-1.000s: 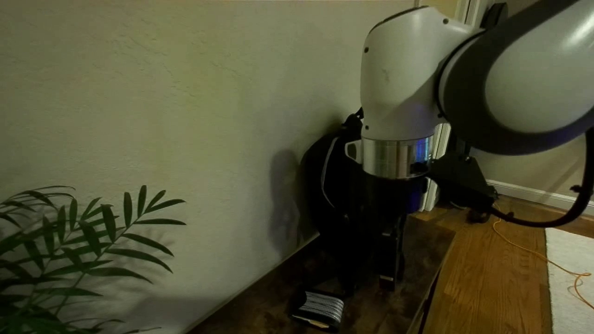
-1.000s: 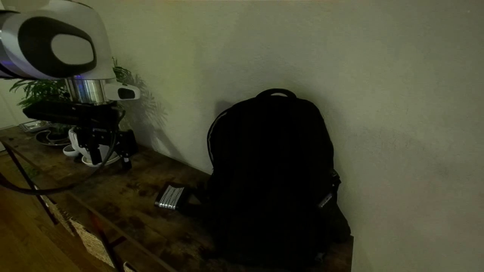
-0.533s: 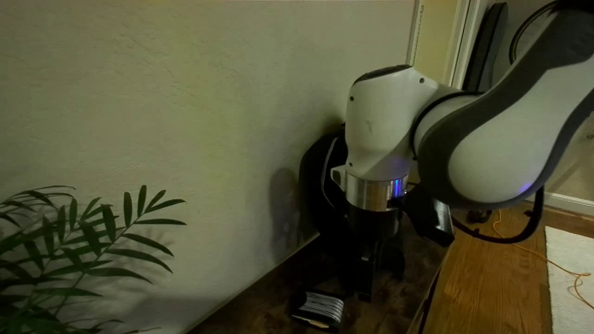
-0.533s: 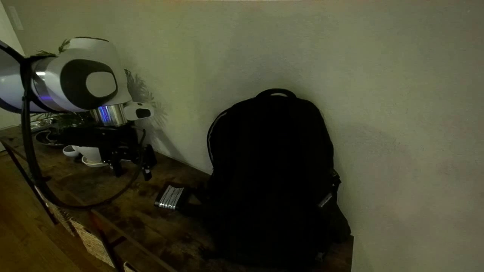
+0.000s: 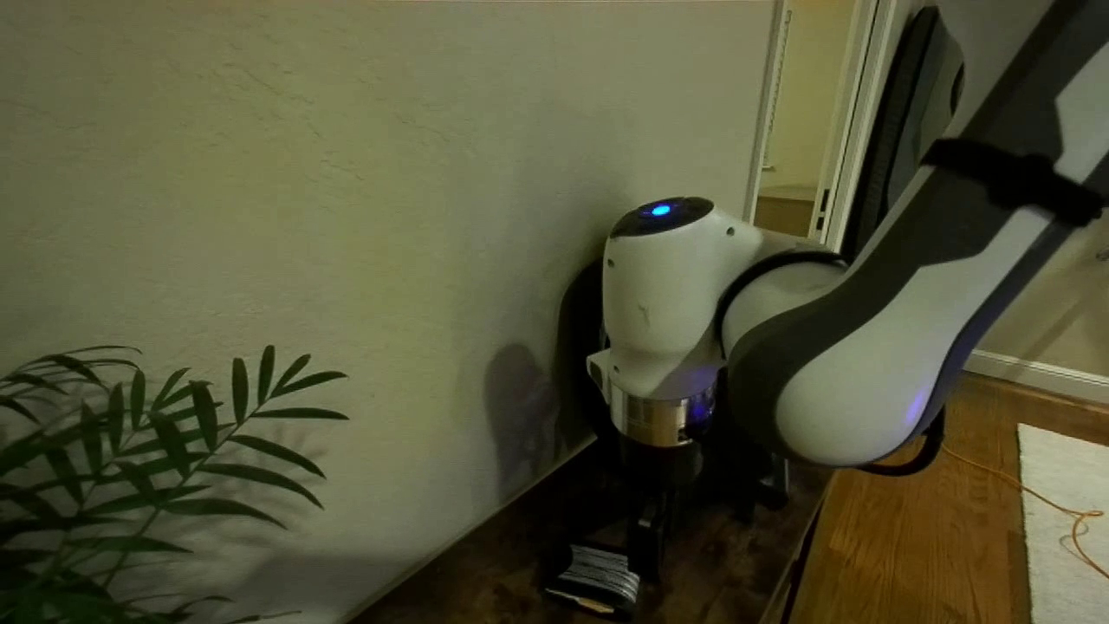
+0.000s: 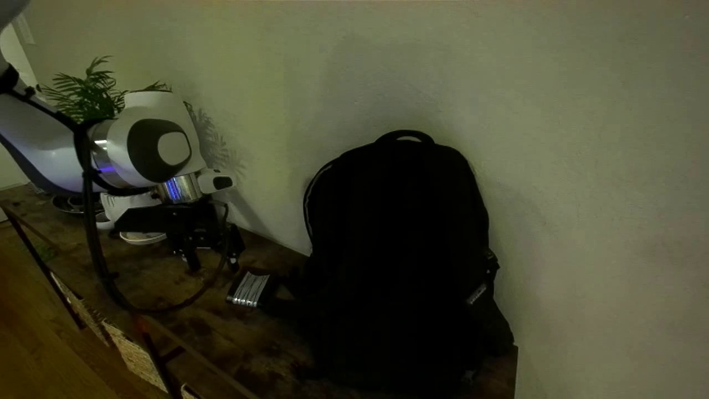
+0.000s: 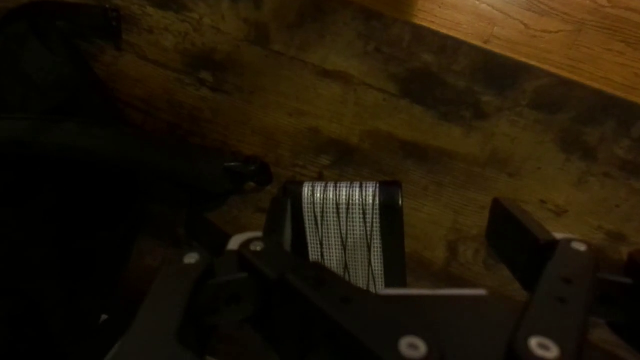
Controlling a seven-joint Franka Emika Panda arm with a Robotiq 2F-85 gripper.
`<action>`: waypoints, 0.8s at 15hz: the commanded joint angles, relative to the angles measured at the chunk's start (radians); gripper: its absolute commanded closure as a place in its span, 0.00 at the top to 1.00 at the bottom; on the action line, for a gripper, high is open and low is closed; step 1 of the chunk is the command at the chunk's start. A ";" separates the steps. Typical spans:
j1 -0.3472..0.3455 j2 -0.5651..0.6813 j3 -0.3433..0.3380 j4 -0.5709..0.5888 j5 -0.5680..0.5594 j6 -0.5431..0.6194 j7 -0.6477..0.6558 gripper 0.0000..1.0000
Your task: Pick up the wallet and put it in the bag
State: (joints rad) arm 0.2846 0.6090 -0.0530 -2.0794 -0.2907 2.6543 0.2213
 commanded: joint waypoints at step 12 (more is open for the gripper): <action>0.099 0.283 -0.093 0.292 -0.018 -0.018 0.039 1.00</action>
State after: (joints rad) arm 0.3522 0.8487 -0.1116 -1.8436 -0.2907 2.6528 0.2284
